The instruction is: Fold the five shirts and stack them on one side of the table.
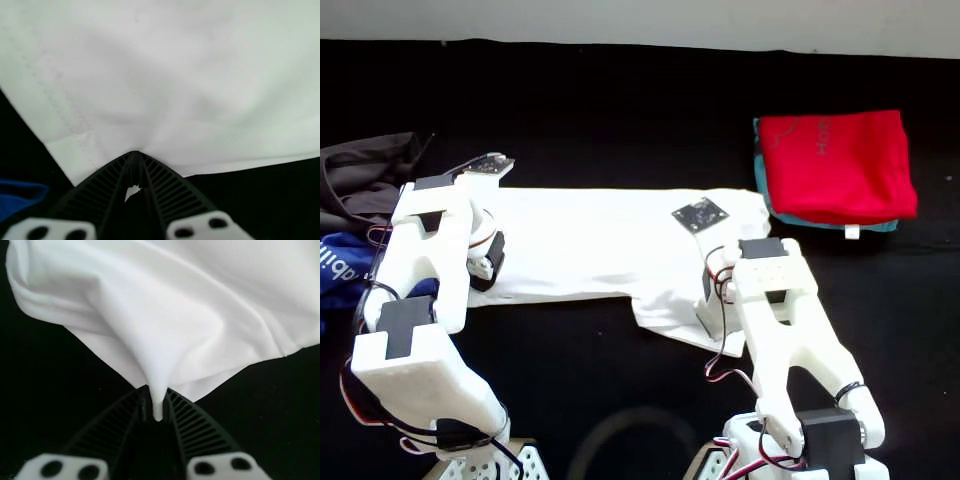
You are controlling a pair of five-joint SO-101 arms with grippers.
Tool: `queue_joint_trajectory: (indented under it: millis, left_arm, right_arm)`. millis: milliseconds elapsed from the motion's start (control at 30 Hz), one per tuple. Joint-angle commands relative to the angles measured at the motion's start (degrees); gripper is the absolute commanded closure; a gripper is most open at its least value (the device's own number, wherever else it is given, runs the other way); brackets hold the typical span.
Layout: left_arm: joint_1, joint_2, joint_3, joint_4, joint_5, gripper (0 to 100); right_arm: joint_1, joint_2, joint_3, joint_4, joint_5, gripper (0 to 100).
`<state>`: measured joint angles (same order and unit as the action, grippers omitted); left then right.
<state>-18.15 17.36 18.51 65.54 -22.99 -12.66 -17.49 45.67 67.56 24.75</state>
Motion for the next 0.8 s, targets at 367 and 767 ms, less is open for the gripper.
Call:
queue_joint_trajectory:
  millis: [367,767]
  left_arm:
    - [-0.6,0.7,0.1,-1.3,-0.3,99]
    - [-0.6,0.7,0.1,-1.3,-0.3,99]
  right_arm:
    - [8.1,-2.3,-9.0,11.6,13.0,99.3]
    - [8.1,-2.9,-12.1,12.1,13.8,82.4]
